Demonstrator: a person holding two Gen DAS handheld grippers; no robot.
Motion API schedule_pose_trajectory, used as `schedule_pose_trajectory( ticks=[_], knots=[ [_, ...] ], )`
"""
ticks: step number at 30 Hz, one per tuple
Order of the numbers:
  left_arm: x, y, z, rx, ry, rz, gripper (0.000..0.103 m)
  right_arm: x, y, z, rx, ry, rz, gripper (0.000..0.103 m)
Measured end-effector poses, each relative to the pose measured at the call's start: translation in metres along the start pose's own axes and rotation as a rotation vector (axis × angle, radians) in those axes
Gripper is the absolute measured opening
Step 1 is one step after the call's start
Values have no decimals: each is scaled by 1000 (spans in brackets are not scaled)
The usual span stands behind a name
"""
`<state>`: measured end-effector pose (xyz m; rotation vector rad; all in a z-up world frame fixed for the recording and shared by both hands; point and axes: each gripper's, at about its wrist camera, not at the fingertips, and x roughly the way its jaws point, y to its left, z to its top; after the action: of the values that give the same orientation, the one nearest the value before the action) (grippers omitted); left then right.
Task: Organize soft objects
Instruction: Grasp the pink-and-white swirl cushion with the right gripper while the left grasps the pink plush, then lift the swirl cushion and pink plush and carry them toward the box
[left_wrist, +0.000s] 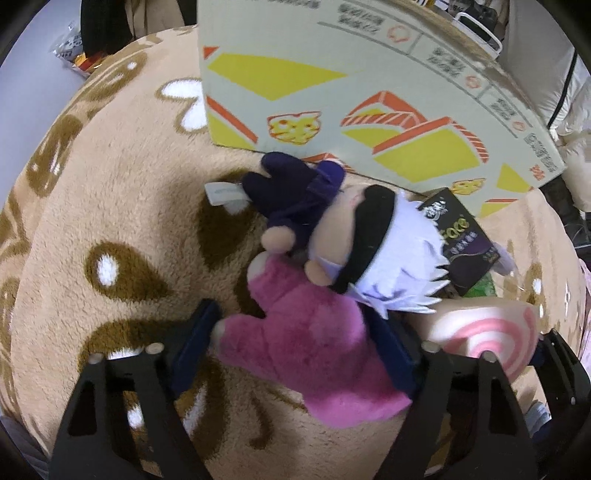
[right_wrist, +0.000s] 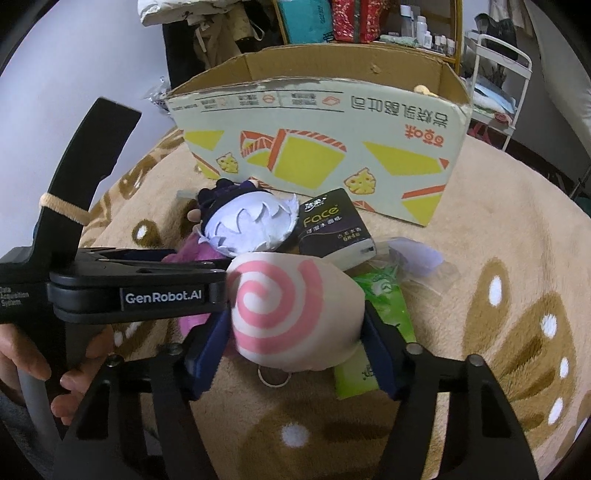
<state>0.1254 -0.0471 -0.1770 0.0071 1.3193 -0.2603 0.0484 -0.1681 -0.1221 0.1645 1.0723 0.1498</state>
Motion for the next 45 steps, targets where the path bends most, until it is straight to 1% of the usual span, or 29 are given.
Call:
schedule_pose_trajectory(
  ticks=[3,6,10,13,16,21,28,33,39,43,45],
  knots=[
    [-1,0,-1,3,-4,3,74,-2,0,-1,2,-1,-3,63],
    [-4,0,-4,14,-14,9,70,0,-4,-1,23,6,-2,62],
    [-6,1,-6,23,-23,21,70,-1,-6,-1,28,5,-2,61],
    [-17,-1,-8,21,-24,19,70,-2,-6,-2,29,4,-3,60],
    [-19,-2,-9,24,-27,24,70,-3,-7,-2,32,3,-3,59],
    [-25,-7,-8,35,-40,33,69,-5,-6,-1,34,-1,-8,54],
    [-33,-9,-10,43,-62,42,67,-13,-12,1,68,-17,7,54],
    [-39,-8,-13,48,-76,62,66,-24,-16,1,90,-53,9,54],
    [-53,-9,-20,57,-115,93,66,-36,-19,3,113,-104,22,54],
    [-66,-13,-25,58,-160,111,66,-46,-21,4,124,-143,19,54],
    [-73,-8,-23,60,-188,125,66,-51,-22,4,127,-161,16,54]
  ],
)
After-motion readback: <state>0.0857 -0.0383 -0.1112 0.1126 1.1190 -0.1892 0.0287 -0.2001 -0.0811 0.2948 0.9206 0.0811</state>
